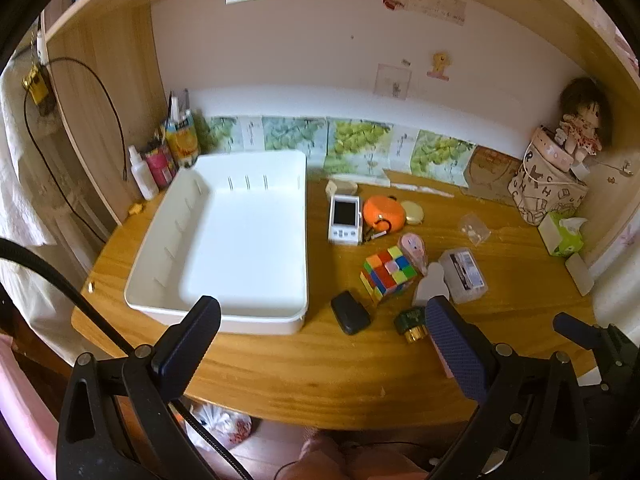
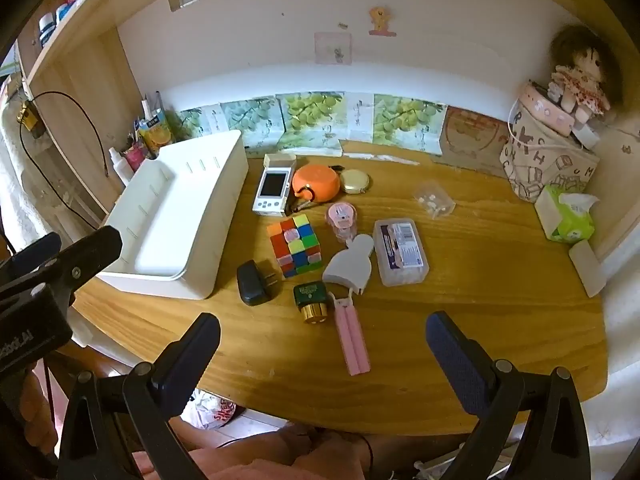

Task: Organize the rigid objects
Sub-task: 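Move both tools toward the items beside the white tray, then grasp the black charger plug with the left tool while the right tool grasps the pink curlers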

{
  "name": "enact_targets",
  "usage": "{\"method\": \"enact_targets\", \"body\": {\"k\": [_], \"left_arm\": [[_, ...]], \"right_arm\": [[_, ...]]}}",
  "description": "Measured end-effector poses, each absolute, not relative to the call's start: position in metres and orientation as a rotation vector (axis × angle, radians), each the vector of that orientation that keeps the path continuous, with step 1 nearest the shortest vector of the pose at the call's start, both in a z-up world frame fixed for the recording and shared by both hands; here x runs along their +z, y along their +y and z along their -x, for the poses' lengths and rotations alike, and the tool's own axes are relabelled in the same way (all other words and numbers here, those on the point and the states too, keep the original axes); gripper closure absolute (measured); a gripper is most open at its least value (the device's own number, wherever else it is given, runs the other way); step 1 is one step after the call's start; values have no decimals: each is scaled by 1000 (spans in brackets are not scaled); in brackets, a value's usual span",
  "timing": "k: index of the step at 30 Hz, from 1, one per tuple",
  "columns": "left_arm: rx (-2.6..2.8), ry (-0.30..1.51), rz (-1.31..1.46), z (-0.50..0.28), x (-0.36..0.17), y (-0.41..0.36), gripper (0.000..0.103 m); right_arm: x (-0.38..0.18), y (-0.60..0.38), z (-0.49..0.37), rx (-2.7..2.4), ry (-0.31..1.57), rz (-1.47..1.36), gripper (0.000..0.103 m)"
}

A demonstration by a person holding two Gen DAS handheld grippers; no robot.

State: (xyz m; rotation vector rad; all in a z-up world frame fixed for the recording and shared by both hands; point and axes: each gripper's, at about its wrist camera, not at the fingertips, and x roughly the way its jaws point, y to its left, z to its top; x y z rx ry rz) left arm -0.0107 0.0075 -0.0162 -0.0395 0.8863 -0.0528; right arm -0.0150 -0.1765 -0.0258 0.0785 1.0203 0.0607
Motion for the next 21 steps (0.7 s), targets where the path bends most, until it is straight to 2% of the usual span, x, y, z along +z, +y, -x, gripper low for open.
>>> {"method": "enact_targets", "body": {"k": [14, 21], "left_arm": [[-81, 1132, 175, -9, -71, 5, 1], [-82, 1264, 231, -27, -107, 0, 1]], "right_arm": [[-57, -179, 11, 60, 1088, -87, 1], [-87, -181, 3, 69, 1182, -105, 7]]}}
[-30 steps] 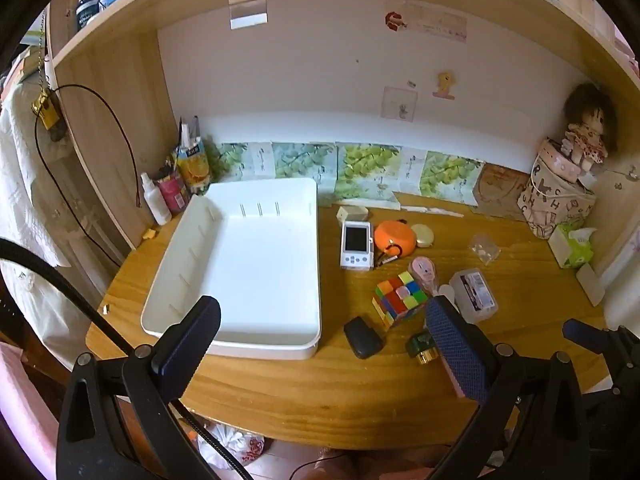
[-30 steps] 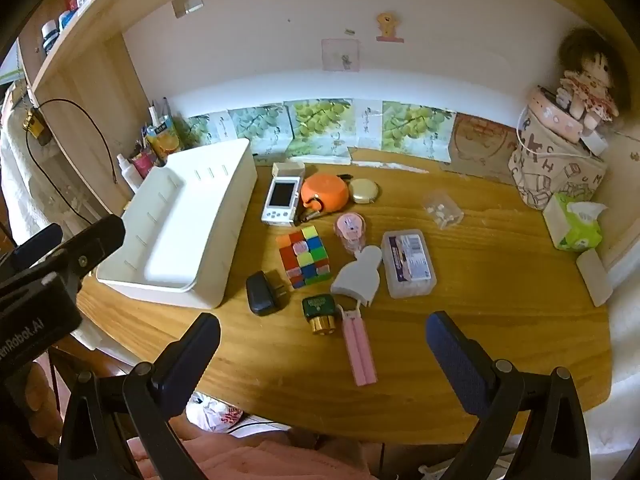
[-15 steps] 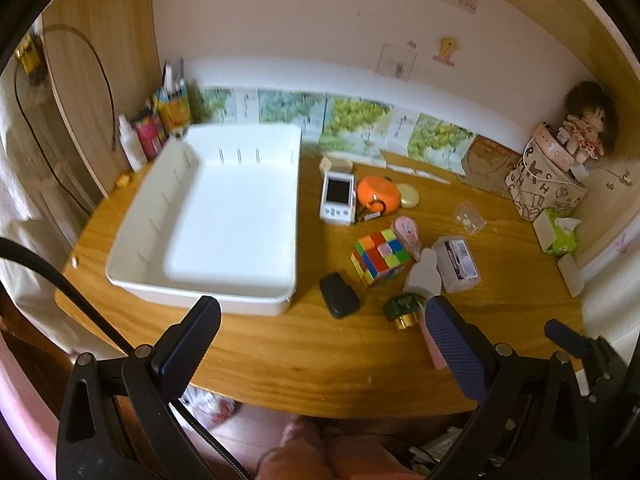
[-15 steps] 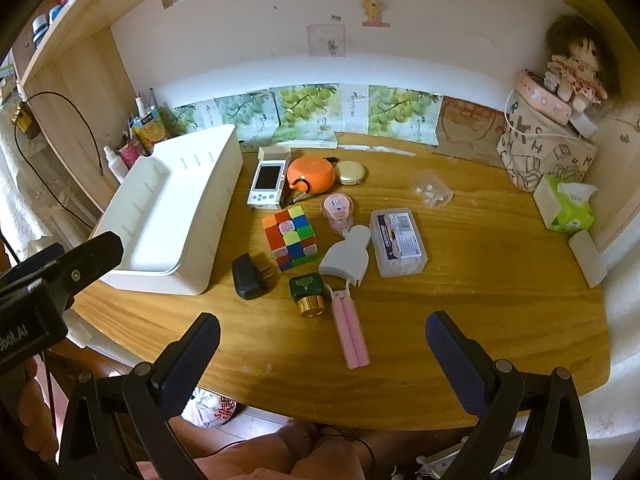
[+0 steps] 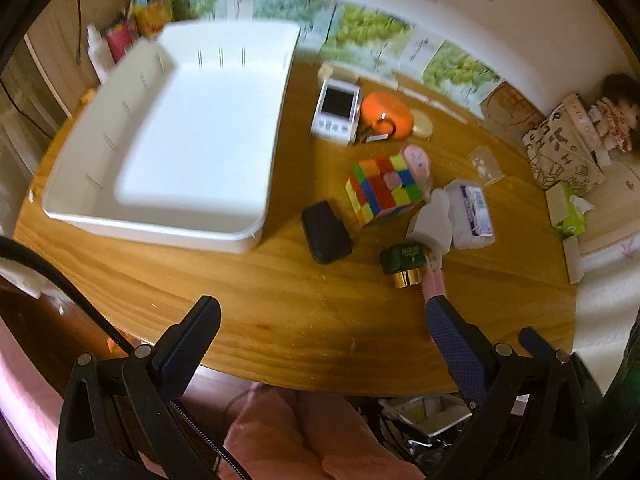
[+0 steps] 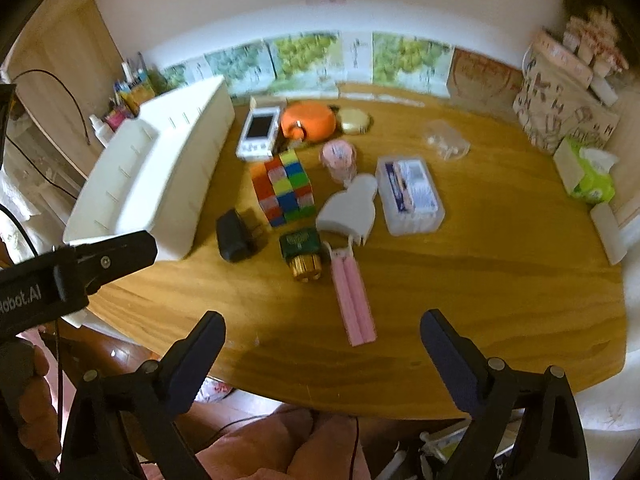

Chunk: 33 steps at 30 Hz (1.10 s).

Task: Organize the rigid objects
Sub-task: 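Grasp the black charger plug with the left tool while the right tool grasps the pink curlers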

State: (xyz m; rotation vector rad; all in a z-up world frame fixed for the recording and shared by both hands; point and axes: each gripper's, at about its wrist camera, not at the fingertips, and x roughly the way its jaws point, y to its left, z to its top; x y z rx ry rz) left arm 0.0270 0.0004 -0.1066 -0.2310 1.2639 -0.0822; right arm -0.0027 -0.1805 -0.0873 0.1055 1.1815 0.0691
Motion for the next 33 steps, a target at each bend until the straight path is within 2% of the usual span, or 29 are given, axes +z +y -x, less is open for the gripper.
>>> {"method": "enact_targets", "body": {"k": [6, 11, 24, 30, 33], "left_arm": [[-32, 1378, 334, -45, -142, 1, 6], [35, 1443, 425, -57, -168, -1, 8], [180, 1403, 532, -85, -195, -8, 11], [227, 1412, 546, -98, -206, -13, 27], [232, 1414, 552, -101, -211, -14, 31]], "right_arm": [[-117, -186, -5, 77, 1277, -125, 15], [-140, -193, -16, 109, 1363, -138, 27], [-177, -200, -42, 249, 1507, -66, 51], [-189, -200, -48, 307, 1553, -64, 67], [-194, -196, -49, 329, 1567, -57, 73]]}}
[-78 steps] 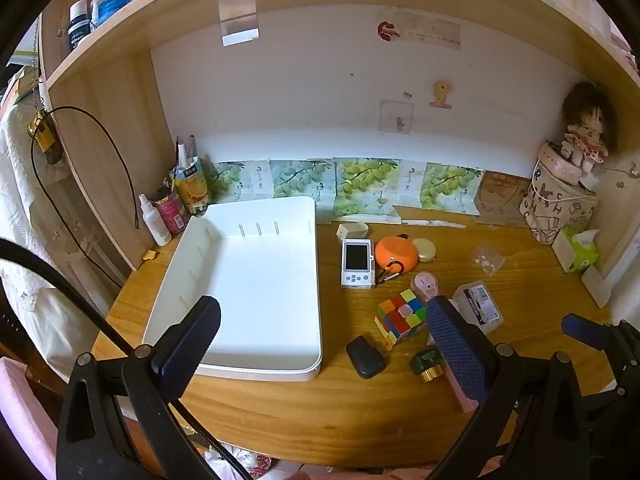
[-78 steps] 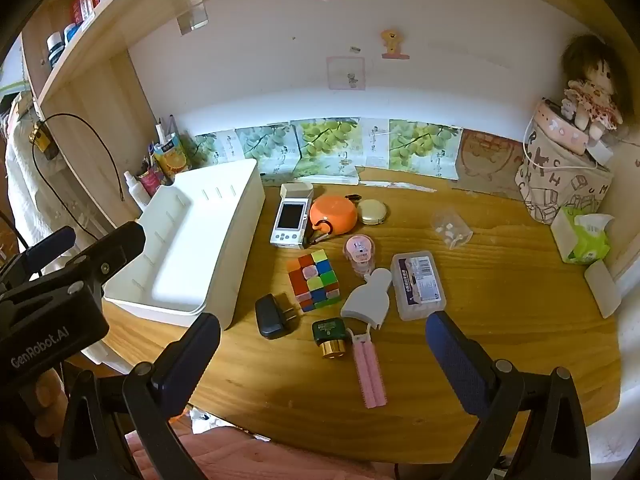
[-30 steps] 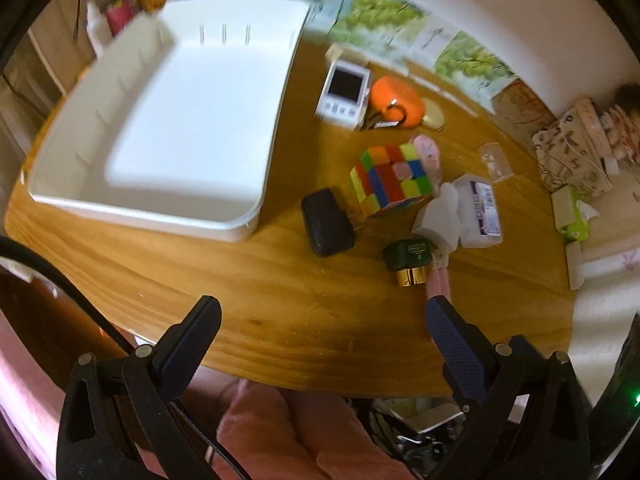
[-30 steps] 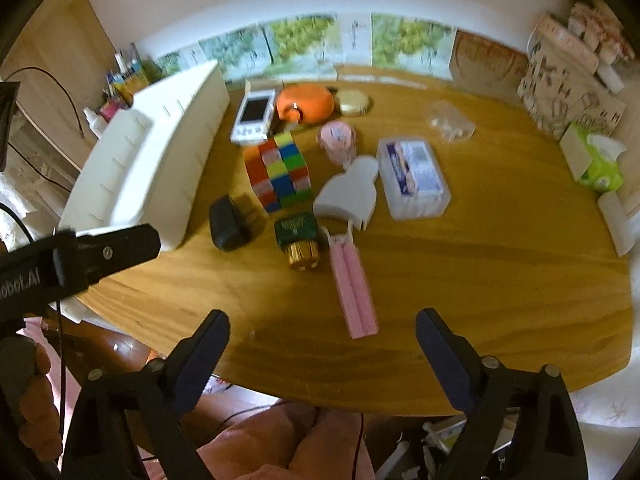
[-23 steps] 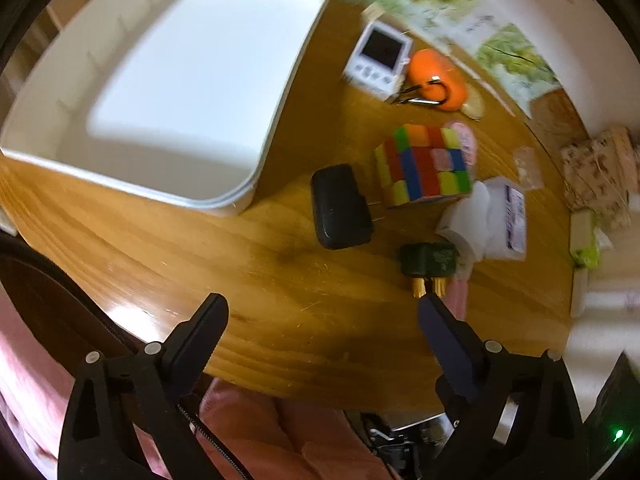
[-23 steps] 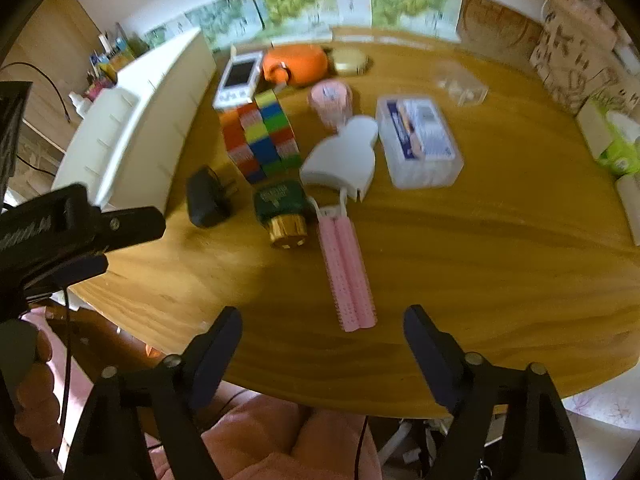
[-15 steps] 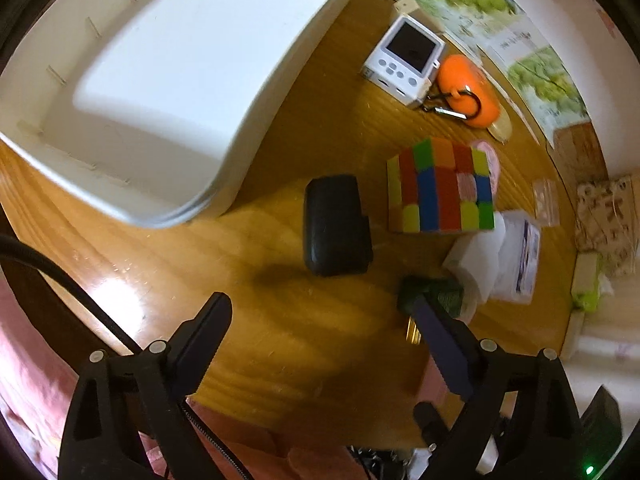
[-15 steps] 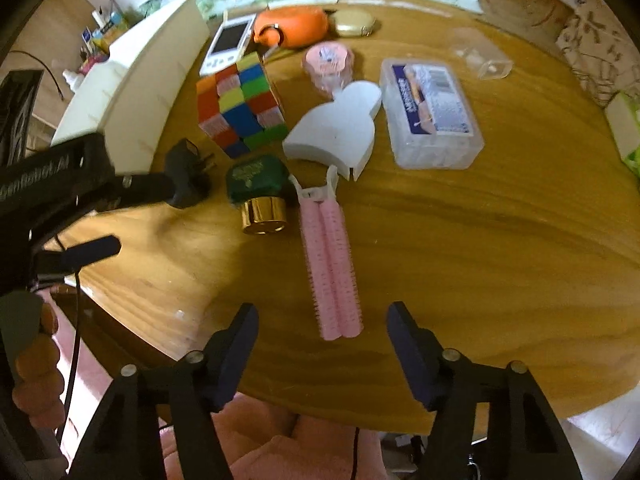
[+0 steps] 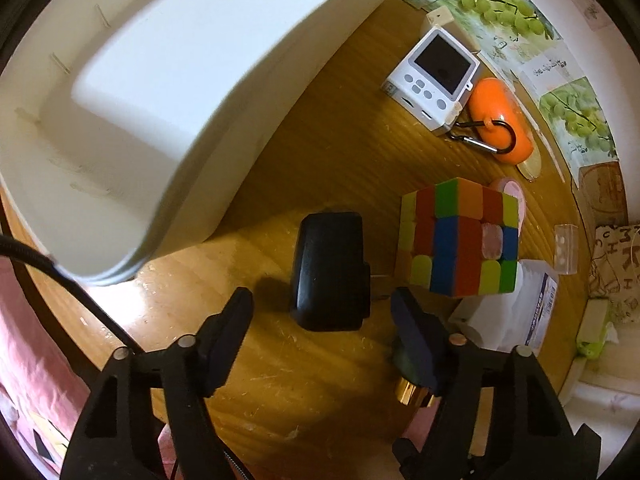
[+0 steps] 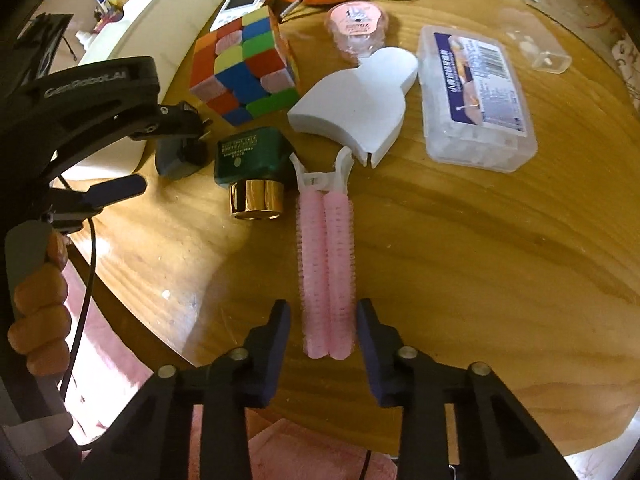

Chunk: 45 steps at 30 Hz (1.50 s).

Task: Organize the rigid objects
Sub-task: 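Grasp the black charger plug with the left tool while the right tool grasps the pink curlers, then carry charger and curlers into the white tray and open both tools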

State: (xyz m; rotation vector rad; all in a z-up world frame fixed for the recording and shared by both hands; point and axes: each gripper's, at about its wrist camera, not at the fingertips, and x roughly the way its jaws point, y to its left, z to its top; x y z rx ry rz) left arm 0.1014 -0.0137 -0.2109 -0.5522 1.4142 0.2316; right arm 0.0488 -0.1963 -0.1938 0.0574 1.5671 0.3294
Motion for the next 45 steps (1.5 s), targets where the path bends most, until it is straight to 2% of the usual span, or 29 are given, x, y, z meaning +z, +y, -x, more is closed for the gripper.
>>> {"method": "enact_targets", "body": {"k": [4, 8, 24, 38, 45], "left_arm": [[256, 1394, 551, -101, -212, -11, 41], [223, 1383, 575, -100, -212, -10, 57], [177, 1420, 536, -69, -204, -9, 57], [-48, 1399, 283, -32, -136, 0, 57], [-159, 1375, 160, -36, -94, 27, 57]], "right_arm": [[-204, -196, -55, 338, 1572, -67, 76], [-207, -199, -58, 350, 1571, -87, 77], [-187, -222, -55, 346, 1554, -209, 78], [-129, -227, -46, 367, 1413, -258, 78], [-91, -183, -50, 386, 1300, -242, 78]]}}
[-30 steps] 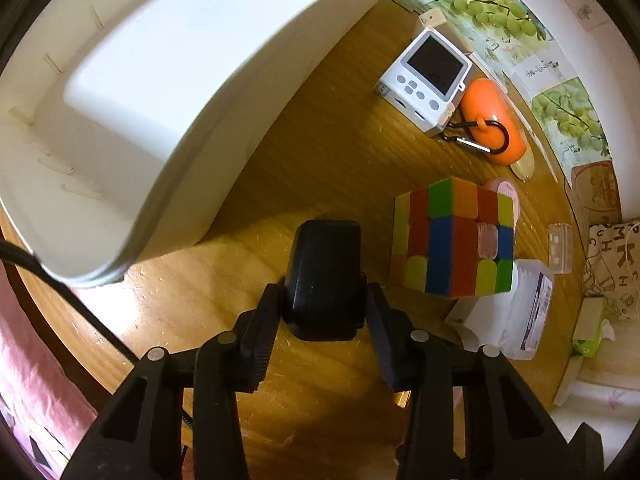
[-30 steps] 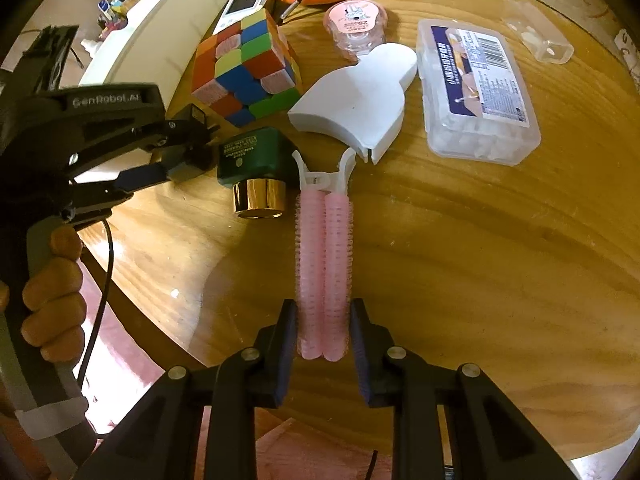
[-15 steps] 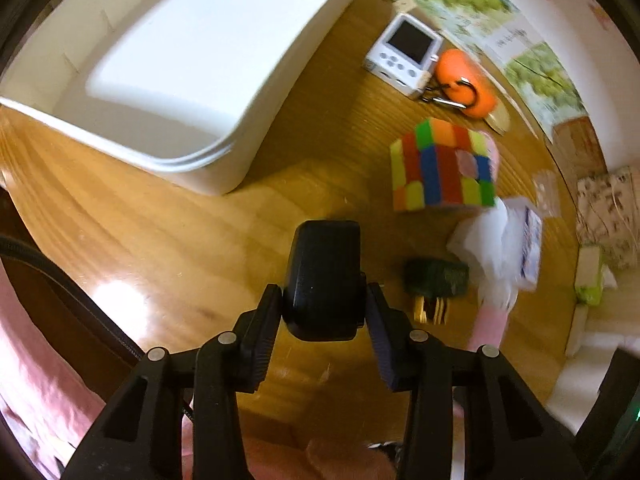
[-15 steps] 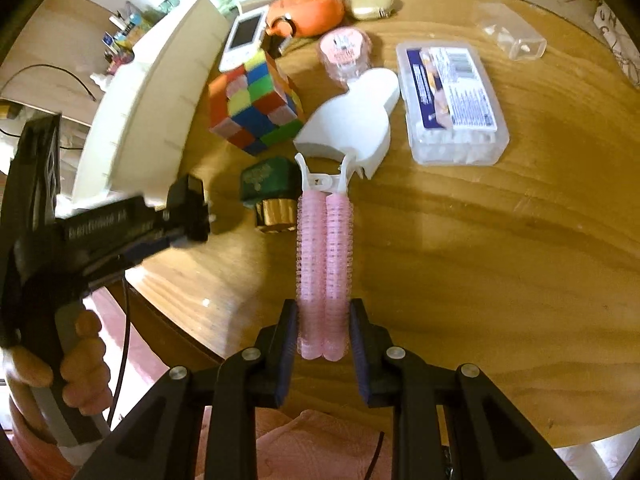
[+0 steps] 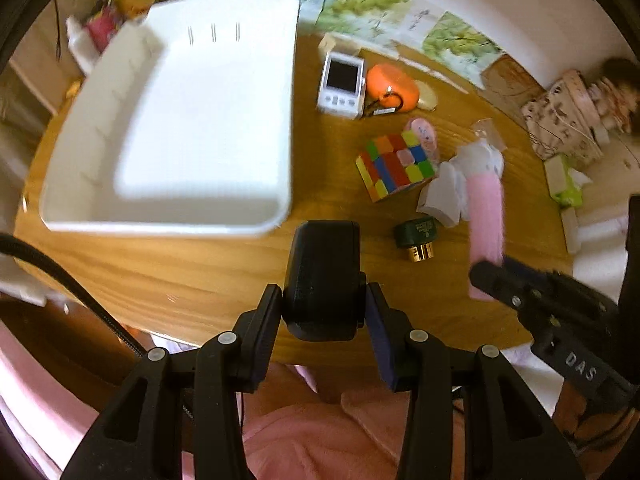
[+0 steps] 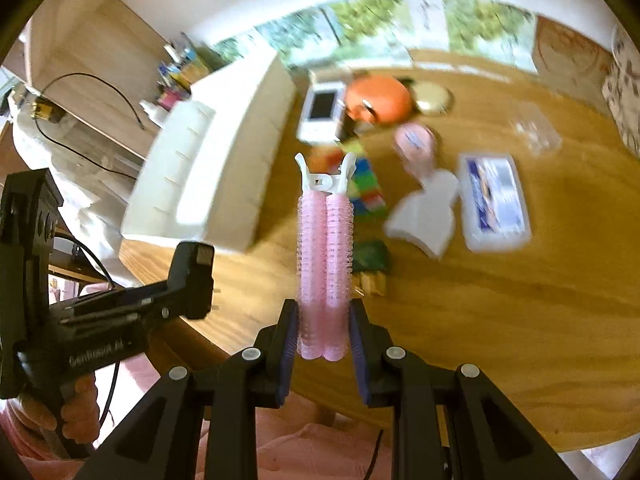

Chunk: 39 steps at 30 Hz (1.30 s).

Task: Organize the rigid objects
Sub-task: 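Carry charger and curlers into the white tray and open both tools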

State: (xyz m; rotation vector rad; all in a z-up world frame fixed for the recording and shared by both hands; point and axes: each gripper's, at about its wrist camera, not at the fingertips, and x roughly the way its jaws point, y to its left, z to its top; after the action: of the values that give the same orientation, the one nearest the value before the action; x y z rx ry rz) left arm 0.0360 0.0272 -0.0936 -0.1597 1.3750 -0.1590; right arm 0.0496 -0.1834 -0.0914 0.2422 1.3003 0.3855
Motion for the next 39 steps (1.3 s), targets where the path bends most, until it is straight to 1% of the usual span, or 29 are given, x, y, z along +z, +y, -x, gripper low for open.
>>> {"method": "enact_targets", "body": {"k": [7, 12, 20, 25, 32, 37, 39], "left_arm": [[-187, 1276, 52, -53, -55, 69, 57], [-176, 1227, 15, -71, -46, 105, 57], [-126, 1190, -6, -93, -57, 158, 57], [-92, 1202, 54, -115, -68, 193, 57], [-64, 1217, 21, -136, -82, 216, 57], [-97, 1222, 16, -139, -89, 219, 56], [-119, 1198, 11, -137, -87, 215, 55]], "right_arm": [[-62, -121, -68, 404, 1197, -225, 78], [-54, -83, -83, 411, 1155, -227, 78], [-54, -26, -108, 412, 1114, -236, 78], [-65, 5, -123, 410, 1106, -260, 77], [-86, 31, -136, 399, 1123, -287, 77], [-92, 38, -143, 389, 1132, -292, 73], [-92, 38, -143, 385, 1127, -288, 66]]}}
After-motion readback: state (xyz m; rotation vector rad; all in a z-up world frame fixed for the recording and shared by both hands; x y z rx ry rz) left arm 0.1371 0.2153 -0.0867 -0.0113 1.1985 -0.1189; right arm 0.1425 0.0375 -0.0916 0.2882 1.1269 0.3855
